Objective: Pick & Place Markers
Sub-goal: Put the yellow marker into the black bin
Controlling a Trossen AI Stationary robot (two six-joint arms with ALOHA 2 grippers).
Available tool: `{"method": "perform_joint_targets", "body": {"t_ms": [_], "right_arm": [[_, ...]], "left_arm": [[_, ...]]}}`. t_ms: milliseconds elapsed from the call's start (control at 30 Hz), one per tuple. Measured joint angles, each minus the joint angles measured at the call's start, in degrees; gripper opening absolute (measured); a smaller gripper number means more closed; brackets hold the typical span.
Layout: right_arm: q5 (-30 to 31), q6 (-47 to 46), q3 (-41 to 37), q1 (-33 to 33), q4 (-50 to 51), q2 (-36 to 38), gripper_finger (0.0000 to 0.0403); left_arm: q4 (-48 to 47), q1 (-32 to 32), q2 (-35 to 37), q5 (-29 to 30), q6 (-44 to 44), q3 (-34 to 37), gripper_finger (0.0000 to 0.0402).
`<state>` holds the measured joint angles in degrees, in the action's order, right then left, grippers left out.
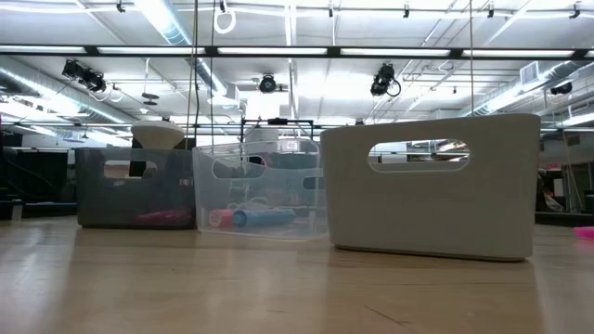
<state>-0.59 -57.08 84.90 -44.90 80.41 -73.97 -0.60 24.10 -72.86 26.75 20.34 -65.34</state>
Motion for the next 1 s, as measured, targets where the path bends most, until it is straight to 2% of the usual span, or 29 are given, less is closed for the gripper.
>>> {"method": "perform_joint_targets", "body": {"t_ms": [267, 567, 767, 1000], "right_arm": [[-4.1, -7.9, -13.3, -4.9, -9.7, 0.0, 0.0169], [-5.1, -13.9, -27.4, -7.4, -21.1, -0.1, 0.0169], [-8.6, -14.7, -33.7, -7.7, -26.3, -1.7, 0.0169], [-11.0, -9.7, -35.4, -7.9, -28.0, -8.1, 0.0169]], "left_arm": [[-0.1, 0.0, 0.0, -3.0, 0.0, 0.0, 0.0130], [-0.2, 0.0, 0.0, -3.1, 0.0, 0.0, 0.0130], [-0.2, 0.0, 0.0, -3.1, -0.1, 0.0, 0.0130], [-0.2, 0.0, 0.0, -3.1, -0.1, 0.0, 0.0130]]}}
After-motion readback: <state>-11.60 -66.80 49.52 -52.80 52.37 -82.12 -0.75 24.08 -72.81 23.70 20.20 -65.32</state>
